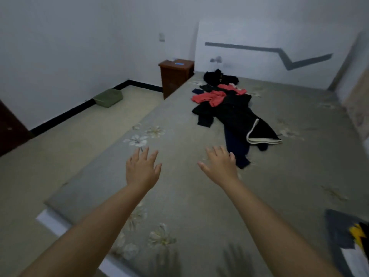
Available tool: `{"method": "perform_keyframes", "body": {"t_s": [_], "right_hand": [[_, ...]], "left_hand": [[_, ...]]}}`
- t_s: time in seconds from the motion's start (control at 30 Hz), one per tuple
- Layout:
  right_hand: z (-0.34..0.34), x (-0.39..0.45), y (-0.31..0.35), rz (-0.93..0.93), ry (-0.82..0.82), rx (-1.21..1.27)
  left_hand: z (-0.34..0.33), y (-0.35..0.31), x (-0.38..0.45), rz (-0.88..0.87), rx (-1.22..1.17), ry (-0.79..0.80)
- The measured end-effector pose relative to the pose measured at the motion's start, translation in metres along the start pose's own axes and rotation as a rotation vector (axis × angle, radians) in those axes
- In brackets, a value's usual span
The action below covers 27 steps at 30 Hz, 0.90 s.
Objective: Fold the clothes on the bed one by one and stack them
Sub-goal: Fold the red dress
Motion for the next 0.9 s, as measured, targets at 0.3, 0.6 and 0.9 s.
{"method": "perform_keyframes", "body": {"t_s": [0.3,0.6,0.9], "right_hand": [[-0.017,0.144,0.247,0.293,-0.016,-0.017],[-0.065,0.301,0.435,0.553,0.027,-0.008],[-0.120,0.424,0.626,0.741,0.090,0.026]], "left_hand": [[0.055,0.231,0.092,0.208,-0.015,-0.042],[0.080,0.421,0.192,0.427,0.002,-0.044],[0.105,0.605,0.276,0.612,0.009,-0.081]]}}
Point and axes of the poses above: each hand's wrist, its own x-axis towards the middle knuckle, its own z-axis out of the back of the hand, y = z × x, the point moved 7 cm from there along x, towards the middle knuckle, and after that the axes turned 13 degrees about z, right-handed, at the moved point
